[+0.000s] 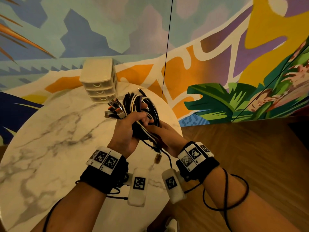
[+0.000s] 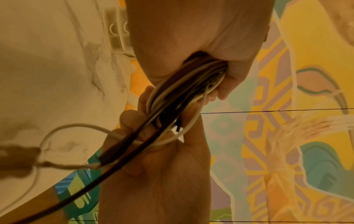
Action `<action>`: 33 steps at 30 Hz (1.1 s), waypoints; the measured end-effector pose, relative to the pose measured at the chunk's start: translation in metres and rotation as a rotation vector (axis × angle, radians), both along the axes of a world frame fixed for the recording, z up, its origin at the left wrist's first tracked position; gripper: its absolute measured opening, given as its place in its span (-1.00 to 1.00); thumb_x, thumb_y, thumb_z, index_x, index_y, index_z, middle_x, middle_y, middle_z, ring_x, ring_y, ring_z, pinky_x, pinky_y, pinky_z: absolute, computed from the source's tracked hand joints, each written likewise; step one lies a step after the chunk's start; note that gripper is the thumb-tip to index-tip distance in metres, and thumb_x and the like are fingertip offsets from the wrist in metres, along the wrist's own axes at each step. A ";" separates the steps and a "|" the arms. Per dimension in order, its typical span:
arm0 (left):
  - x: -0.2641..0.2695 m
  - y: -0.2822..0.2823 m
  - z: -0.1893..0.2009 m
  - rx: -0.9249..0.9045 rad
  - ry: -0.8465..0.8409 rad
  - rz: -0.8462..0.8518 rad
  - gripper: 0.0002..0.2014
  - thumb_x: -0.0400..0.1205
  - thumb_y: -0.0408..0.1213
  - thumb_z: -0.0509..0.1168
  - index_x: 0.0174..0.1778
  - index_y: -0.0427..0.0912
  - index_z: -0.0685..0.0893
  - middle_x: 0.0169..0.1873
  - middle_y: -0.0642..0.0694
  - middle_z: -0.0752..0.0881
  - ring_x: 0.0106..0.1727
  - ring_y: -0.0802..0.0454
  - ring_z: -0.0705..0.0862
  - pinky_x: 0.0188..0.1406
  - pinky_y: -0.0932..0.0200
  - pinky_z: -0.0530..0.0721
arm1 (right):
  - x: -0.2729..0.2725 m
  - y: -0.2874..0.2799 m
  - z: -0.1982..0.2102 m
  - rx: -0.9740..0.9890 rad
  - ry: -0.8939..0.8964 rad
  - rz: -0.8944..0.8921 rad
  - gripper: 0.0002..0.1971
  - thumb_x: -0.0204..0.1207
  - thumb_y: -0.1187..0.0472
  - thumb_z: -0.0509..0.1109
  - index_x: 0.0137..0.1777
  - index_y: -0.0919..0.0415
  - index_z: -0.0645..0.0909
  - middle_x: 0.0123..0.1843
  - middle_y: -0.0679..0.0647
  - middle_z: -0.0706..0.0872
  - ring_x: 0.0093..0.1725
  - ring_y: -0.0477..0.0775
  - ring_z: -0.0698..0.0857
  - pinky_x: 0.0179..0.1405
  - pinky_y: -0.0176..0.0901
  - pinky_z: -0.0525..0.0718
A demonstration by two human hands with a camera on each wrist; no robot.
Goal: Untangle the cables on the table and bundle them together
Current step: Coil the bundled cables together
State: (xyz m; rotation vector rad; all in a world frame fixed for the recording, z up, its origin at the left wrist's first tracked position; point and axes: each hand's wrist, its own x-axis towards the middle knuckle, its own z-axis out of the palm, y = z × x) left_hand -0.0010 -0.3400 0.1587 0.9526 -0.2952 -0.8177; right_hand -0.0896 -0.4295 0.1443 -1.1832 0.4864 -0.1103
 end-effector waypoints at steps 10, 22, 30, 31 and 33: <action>0.021 0.005 0.007 -0.040 0.075 -0.016 -0.78 0.42 -0.43 0.21 -0.03 -0.29 0.59 -0.50 -0.06 0.36 -0.47 0.06 0.37 -0.29 0.18 0.57 | -0.018 -0.020 -0.004 -0.350 0.092 0.279 -0.76 0.48 0.03 0.46 0.13 -0.12 0.61 -0.07 -0.08 0.76 -0.34 -0.19 0.56 -0.41 -0.24 0.46; 0.019 0.010 0.022 -0.219 0.124 -0.287 -0.72 0.27 -0.35 0.34 -0.10 -0.29 0.67 -0.58 0.01 0.36 -0.61 0.14 0.31 -0.48 0.21 0.48 | -0.013 0.000 -0.080 -0.792 0.239 0.410 -0.90 0.51 0.10 0.45 -0.16 0.10 0.65 -0.16 0.06 0.72 -0.11 0.06 0.67 -0.03 -0.09 0.60; 0.022 0.031 0.025 -0.140 -0.020 -0.669 -0.68 0.26 -0.27 0.44 -0.10 -0.33 0.69 -0.63 0.00 0.42 -0.66 0.10 0.28 -0.51 0.25 0.48 | -0.029 -0.048 -0.090 -0.824 0.509 0.332 -0.73 0.57 0.24 0.35 -0.38 0.16 0.66 -0.52 -0.10 0.62 -0.48 -0.19 0.57 -0.41 -0.35 0.48; 0.021 0.033 0.021 -0.103 -0.044 -0.704 -0.66 0.26 -0.27 0.47 -0.10 -0.35 0.70 -0.64 -0.03 0.42 -0.67 0.09 0.31 -0.51 0.25 0.49 | -0.028 -0.056 -0.083 -0.884 0.532 0.284 -0.68 0.56 0.29 0.33 -0.45 0.13 0.61 -0.52 -0.05 0.59 -0.46 -0.11 0.56 -0.39 -0.27 0.50; 0.019 0.036 0.016 -0.018 -0.095 -0.763 -0.63 0.26 -0.26 0.50 -0.10 -0.39 0.70 -0.65 -0.08 0.42 -0.68 0.08 0.36 -0.52 0.24 0.48 | -0.023 -0.072 -0.068 -0.985 0.562 0.208 -0.63 0.54 0.29 0.30 -0.53 0.15 0.56 -0.51 0.07 0.60 -0.42 0.03 0.59 -0.34 -0.17 0.57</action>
